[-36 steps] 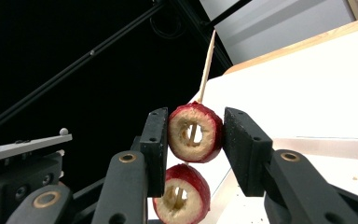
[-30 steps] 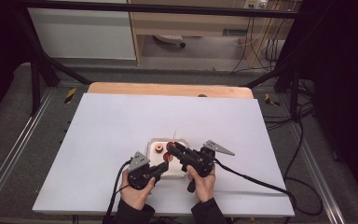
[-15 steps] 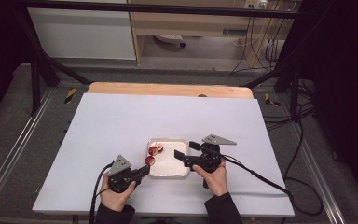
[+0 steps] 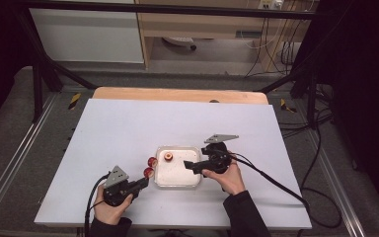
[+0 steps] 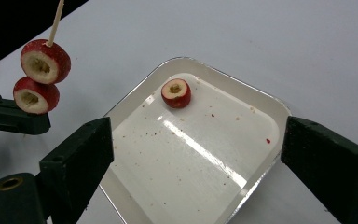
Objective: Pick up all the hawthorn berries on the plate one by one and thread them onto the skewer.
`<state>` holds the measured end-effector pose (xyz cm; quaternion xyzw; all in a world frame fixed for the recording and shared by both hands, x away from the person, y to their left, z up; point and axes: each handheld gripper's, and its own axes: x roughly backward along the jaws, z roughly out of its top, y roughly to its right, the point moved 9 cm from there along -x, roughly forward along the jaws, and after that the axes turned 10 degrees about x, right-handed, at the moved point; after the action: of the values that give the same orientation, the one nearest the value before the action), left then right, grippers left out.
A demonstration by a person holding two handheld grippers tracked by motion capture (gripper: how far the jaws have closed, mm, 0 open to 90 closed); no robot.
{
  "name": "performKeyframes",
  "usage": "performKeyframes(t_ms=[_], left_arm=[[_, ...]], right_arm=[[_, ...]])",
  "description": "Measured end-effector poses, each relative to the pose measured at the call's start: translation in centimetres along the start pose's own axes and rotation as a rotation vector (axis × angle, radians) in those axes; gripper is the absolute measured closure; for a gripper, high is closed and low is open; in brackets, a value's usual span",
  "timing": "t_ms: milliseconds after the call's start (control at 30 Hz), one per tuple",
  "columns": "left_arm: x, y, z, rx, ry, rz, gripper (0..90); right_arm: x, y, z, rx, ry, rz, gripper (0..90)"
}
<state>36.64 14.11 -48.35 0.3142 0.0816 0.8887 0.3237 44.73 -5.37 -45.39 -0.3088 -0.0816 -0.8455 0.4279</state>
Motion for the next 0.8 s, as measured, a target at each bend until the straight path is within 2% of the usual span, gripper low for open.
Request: performKeyframes(t_ms=[133, 333, 500, 800], left_arm=[[0.2, -0.3, -0.2, -0.004, -0.014, -0.001, 88.6], [0.7, -0.8, -0.1, 0.003, -0.008, 0.009, 88.6], [0.9, -1.2, 0.0, 0.004, -0.008, 0.014, 88.6], [0.9, -1.5, -0.1, 0.015, -0.018, 0.017, 88.5]], right_arm=[[-0.8, -0.1, 0.6, 0.031, -0.058, -0.001, 9.4], [-2.1, -0.3, 1.4, 0.067, -0.136, -0.004, 9.4], [-3.4, -0.7, 2.2, 0.100, -0.179, -0.003, 10.9], [-5.8, -1.0, 2.9, 0.124, -0.263, 0.003, 14.0]])
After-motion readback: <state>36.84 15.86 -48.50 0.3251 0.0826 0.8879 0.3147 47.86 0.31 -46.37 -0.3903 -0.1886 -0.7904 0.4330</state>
